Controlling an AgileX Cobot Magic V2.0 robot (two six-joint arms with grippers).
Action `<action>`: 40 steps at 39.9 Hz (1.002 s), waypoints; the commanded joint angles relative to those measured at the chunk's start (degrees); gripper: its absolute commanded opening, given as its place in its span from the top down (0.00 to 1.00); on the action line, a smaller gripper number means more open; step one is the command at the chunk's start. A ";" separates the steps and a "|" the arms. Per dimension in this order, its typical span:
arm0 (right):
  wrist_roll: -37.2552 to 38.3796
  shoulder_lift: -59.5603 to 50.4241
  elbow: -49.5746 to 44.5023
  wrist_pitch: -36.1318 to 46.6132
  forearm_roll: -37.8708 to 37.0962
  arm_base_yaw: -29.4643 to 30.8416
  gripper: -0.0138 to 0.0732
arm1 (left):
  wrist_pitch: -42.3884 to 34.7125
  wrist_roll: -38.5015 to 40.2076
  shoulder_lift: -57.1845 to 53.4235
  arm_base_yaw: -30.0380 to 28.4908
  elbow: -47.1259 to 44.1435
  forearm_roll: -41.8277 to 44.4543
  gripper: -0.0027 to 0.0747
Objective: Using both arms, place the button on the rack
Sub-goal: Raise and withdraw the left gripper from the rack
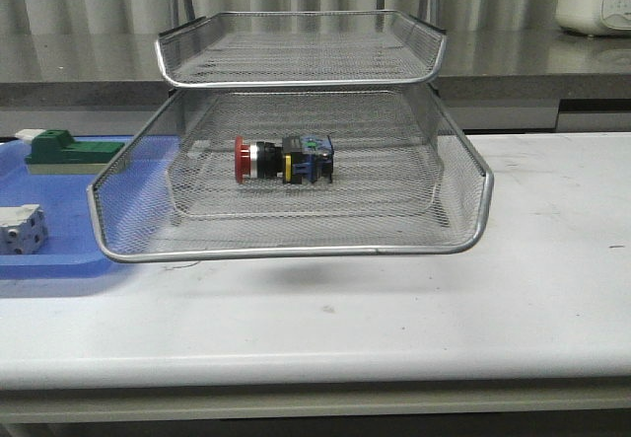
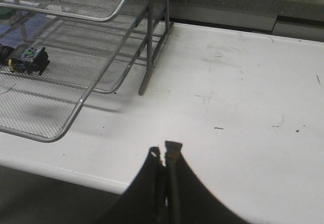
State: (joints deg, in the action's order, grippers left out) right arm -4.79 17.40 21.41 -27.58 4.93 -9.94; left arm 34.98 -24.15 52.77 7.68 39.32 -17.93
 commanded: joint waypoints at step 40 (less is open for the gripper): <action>0.21 11.17 5.16 12.88 -0.44 -0.13 0.91 | -13.83 0.52 -45.11 -0.18 -15.75 -1.72 0.99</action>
State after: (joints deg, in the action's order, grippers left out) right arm -4.79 24.05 23.13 -21.39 4.93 -9.94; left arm 25.61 -24.15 6.95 7.68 22.07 -18.62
